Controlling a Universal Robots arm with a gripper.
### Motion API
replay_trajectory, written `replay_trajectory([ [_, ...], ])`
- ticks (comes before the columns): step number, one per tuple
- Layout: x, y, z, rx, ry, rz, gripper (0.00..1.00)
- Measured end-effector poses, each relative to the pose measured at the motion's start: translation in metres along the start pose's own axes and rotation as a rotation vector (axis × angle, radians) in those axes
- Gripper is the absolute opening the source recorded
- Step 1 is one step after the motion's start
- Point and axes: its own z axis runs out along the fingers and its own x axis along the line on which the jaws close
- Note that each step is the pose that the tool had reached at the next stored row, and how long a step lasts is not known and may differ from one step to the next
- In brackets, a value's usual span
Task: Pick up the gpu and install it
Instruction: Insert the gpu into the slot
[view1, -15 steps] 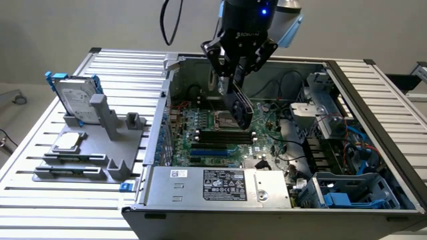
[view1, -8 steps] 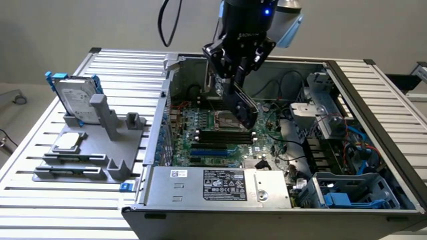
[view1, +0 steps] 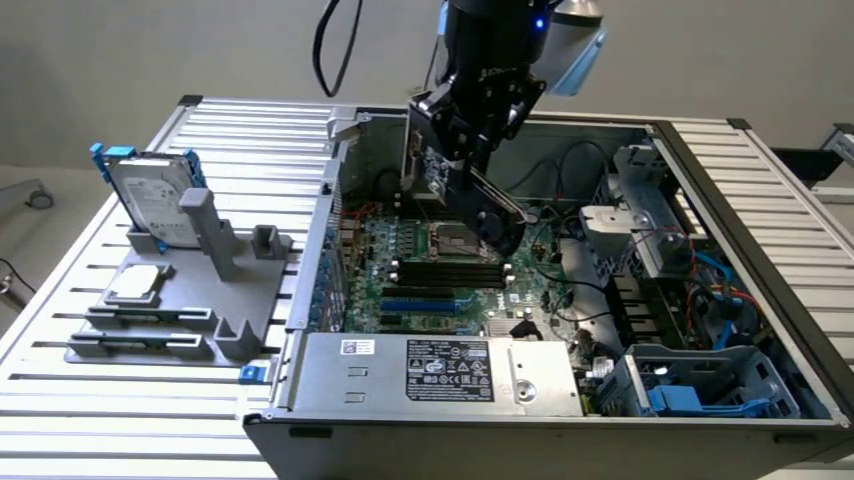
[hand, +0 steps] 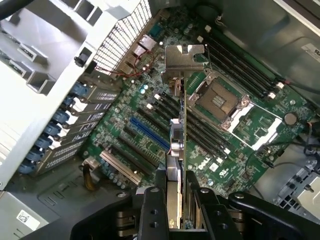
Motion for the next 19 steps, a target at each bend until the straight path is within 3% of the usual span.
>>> replay_trajectory([
  [5, 0.0084, -0.0059, 0.0014, 0.0008, -0.0007, -0.015, 0.27],
  [19, 0.0082, -0.0059, 0.0033, 0.0183, -0.0016, -0.269, 0.27],
])
